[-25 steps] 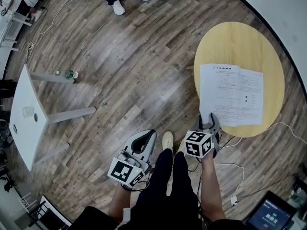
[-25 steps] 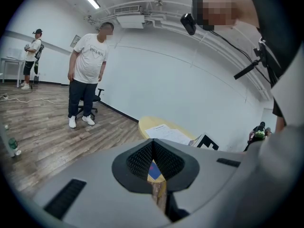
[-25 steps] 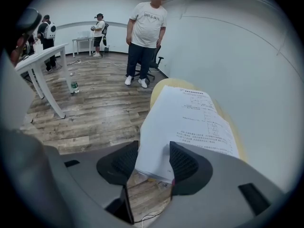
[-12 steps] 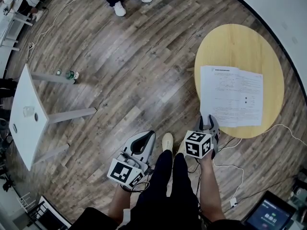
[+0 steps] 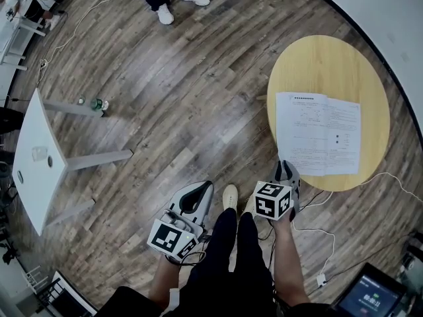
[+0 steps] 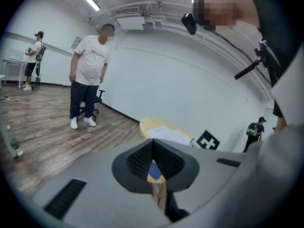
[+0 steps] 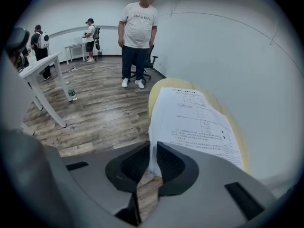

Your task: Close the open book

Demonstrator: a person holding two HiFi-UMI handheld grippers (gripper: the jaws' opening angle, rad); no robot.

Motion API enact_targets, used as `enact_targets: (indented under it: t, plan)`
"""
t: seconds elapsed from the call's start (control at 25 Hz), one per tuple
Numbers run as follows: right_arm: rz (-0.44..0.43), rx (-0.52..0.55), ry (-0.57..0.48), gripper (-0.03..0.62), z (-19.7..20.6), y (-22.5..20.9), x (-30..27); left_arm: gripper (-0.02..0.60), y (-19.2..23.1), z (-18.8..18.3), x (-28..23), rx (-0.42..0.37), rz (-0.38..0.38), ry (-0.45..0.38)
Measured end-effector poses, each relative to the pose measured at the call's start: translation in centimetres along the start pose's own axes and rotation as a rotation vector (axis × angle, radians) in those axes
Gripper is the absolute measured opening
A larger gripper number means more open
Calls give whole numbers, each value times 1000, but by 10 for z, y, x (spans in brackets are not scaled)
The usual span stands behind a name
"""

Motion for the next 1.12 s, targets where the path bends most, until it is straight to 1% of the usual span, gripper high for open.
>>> enact_targets:
  t: [0.2,0.72,0.88,1.12]
  plan:
    - [5,-9,10,31,-1,-2,3,-2,-4,-3,2,-10,3,-1]
    - [-11,-27,-5,25,-2,-5,7,-2,-7,-5,7,-26,1,-4]
    - [-12,-39,-20,25,-6,-7,12,-2,-8,-14,6,-39,-3,-17]
    - [-13,-42,-41,25,-19,-13,28,-2,-8,-37,7,-73,-2,-55]
Point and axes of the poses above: the fingertips, and each gripper's own axes: x backward along the fingers, y to its left, z out of its underside, the point moved 3 cm from there along x, backward along the fingers, and after that the axes turned 9 degrees about -x, right-handed, at the moved point
